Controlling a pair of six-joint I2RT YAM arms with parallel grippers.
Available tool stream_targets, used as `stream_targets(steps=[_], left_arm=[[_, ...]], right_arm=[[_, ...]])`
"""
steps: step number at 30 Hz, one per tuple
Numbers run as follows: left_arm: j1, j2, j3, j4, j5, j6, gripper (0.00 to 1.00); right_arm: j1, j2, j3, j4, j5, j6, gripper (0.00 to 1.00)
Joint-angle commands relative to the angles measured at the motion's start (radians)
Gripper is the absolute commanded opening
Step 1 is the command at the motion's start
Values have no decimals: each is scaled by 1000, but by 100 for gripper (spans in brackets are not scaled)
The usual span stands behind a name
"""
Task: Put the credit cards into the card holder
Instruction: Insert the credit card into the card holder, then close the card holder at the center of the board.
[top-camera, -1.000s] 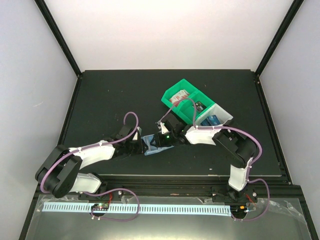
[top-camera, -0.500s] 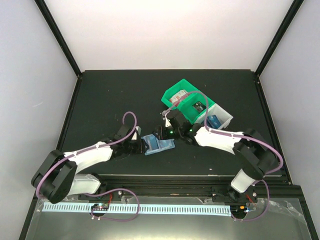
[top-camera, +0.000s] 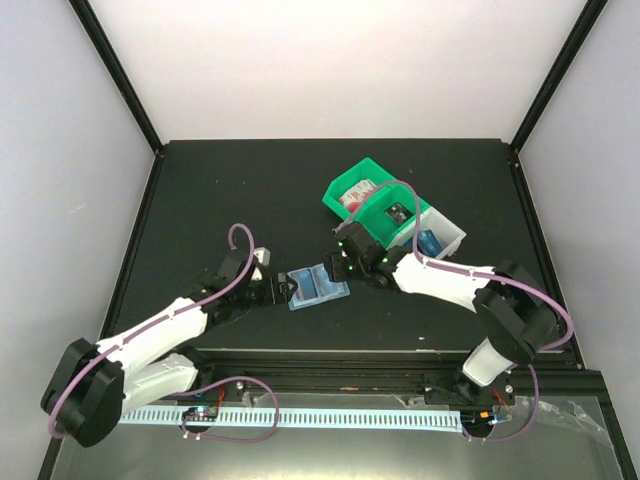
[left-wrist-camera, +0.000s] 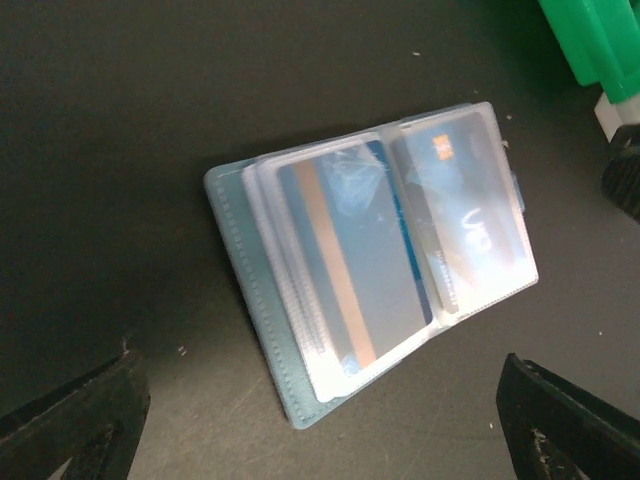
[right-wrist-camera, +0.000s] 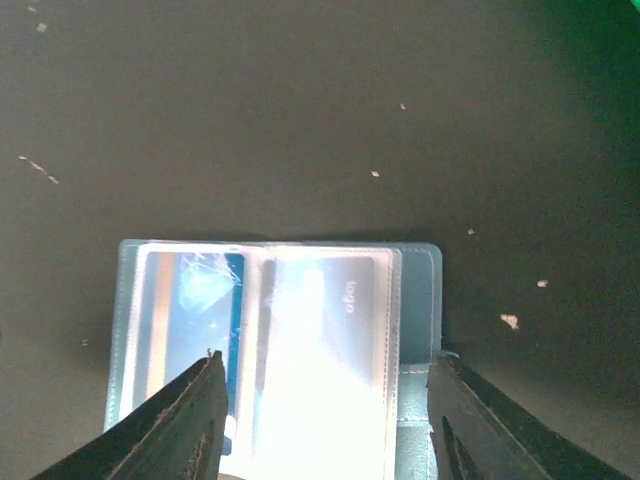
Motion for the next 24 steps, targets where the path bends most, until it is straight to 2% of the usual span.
stream_targets(steps=[1, 9, 13, 20, 24], left_arm=[[27, -78, -75, 30, -27, -11, 99], [40, -144, -102, 30, -24, 40, 99], [43, -127, -110, 26, -28, 28, 99], [43, -77, -131, 32, -12, 5, 99], [44, -66, -140, 50, 35, -21, 97]], right_arm=[[0, 37, -27, -20, 0, -16, 58], [1, 62, -77, 2, -34, 21, 57], [1, 90, -66, -13, -41, 52, 51], [1, 93, -93, 8, -49, 82, 48], [1, 101, -103, 16, -69, 89, 42]])
